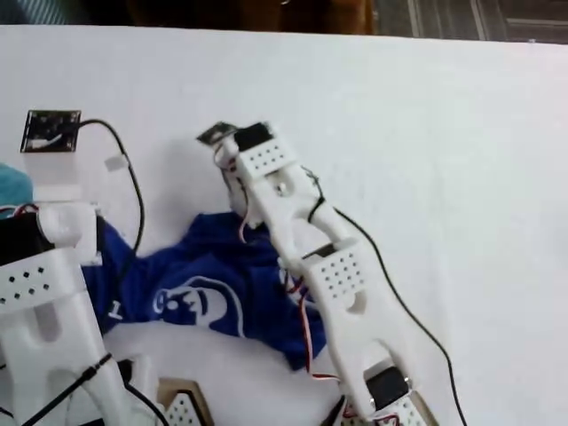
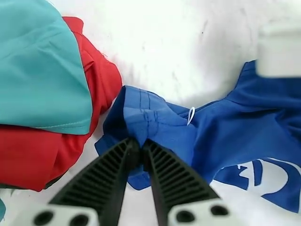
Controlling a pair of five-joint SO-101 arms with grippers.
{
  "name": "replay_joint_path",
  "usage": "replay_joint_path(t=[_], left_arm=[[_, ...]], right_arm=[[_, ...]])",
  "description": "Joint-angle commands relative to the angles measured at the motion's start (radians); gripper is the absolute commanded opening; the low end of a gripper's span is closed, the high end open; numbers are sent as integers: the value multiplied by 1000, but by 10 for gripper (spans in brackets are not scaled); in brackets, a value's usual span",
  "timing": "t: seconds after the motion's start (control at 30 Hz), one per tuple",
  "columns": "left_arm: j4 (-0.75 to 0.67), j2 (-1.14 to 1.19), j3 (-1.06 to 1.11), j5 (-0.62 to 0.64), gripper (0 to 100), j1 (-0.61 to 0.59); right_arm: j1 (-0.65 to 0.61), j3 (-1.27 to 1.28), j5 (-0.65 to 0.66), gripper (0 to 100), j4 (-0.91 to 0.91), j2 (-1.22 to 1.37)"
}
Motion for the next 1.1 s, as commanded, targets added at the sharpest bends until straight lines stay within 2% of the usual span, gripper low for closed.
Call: replay_joint_path(t=[0.0,0.27,0.67,0.83,1.07], left_arm=[[-5,-6,-4,-6,25,-9],[-5,-8,-5,-6,25,-9],[-32,-9,-85,38,25,-9],[-17,-15,-179,81,25,-9],[115,-15,-421,100,25,-5]], right_arm=[[-47,20,-6,21,21,-10],[-10,18,-6,19,21,-130],[196,38,-5,19,21,-771],[183,172,-5,19,21,-1035],[157,299,-5,19,19,-1372]])
